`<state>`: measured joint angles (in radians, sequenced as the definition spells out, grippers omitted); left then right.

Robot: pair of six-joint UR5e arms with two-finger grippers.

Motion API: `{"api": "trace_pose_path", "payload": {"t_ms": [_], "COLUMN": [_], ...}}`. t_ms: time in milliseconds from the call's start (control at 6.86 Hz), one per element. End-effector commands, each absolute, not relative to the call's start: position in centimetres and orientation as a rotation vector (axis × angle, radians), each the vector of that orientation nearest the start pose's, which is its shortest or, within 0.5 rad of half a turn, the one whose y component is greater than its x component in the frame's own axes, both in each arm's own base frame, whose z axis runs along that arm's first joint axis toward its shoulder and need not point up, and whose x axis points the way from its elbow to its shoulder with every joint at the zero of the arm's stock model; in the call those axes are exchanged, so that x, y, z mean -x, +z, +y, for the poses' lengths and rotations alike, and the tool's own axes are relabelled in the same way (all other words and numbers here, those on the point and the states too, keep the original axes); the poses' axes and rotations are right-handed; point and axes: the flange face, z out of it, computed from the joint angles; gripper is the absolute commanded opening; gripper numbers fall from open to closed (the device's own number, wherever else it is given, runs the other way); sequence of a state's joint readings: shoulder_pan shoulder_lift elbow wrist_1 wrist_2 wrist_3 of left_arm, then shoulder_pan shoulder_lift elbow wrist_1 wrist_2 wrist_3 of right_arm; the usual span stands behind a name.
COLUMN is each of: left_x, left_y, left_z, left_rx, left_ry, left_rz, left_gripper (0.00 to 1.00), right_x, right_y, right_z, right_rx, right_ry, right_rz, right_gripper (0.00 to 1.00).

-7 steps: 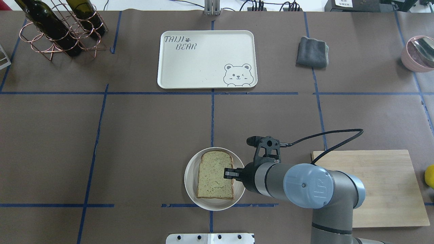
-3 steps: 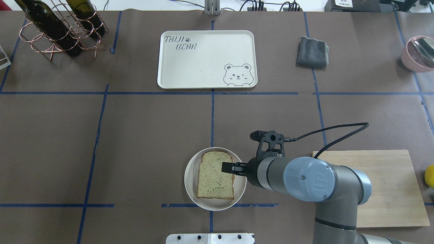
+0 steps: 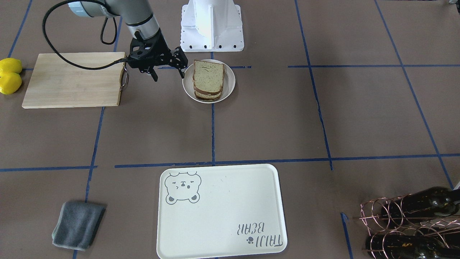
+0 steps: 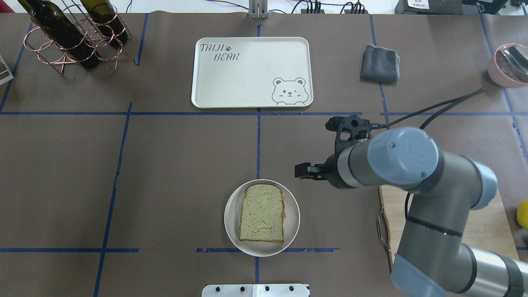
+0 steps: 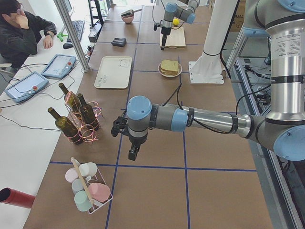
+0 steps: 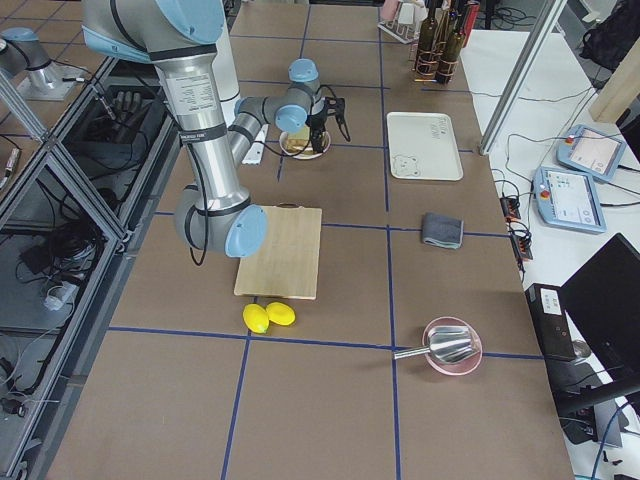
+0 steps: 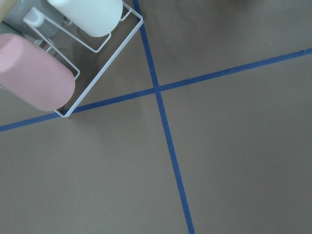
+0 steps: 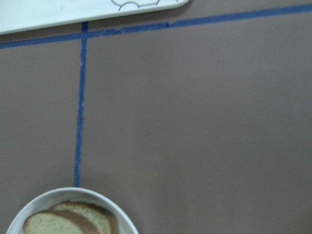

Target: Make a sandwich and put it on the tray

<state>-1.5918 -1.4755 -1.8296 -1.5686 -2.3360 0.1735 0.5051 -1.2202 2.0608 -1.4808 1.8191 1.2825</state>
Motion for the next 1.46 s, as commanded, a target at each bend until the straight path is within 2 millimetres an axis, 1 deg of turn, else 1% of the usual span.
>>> {"api": "trace_pose_path", "payload": {"t_ms": [0,146,292,438,583,729,875,1021,1167,1312], "left_x": [7.4,7.3,6.7,6.0,4.3,3.3,-1.1,-5.7,-9.6,-13.9], "left_y": [53.7,52.9,51.5,50.6,49.6,48.8,47.3,45.1,41.9,38.6], "left_z": [-48.7,-49.3,-49.4,-49.3,-49.3,-49.4,-49.5,-48.8,-47.4,-45.9], "left_rx": [-0.355,-0.373,-0.404,-0.433,-0.429,-0.467,-0.447,-0.391,-0.335,-0.281], "left_ry": [0.259,0.269,0.293,0.316,0.322,0.317,0.328,0.29,0.231,0.159], "left_rz": [0.736,0.741,0.792,0.876,0.909,0.92,0.955,1.012,1.065,1.081], "left_gripper": [1.0,1.0,1.0,1.0,1.0,1.0,1.0,1.0,1.0,1.0], "right_x": [32.2,27.2,21.7,16.2,10.1,4.1,-0.6,-4.0,-6.8,-8.0], "right_y": [26.9,29.7,34.3,38.6,43.1,48.5,52.8,56.9,59.5,61.4], "right_z": [-43.6,-45.7,-47.1,-47.4,-46.9,-46.0,-45.3,-43.7,-41.9,-39.6], "right_rx": [-0.154,-0.164,-0.195,-0.224,-0.225,-0.235,-0.234,-0.208,-0.183,-0.158], "right_ry": [-0.054,-0.108,-0.19,-0.248,-0.284,-0.331,-0.323,-0.286,-0.217,-0.172], "right_rz": [-0.901,-0.894,-0.849,-0.801,-0.798,-0.774,-0.768,-0.78,-0.785,-0.785], "right_gripper": [1.0,1.0,1.0,1.0,1.0,1.0,1.0,1.0,1.0,1.0]}}
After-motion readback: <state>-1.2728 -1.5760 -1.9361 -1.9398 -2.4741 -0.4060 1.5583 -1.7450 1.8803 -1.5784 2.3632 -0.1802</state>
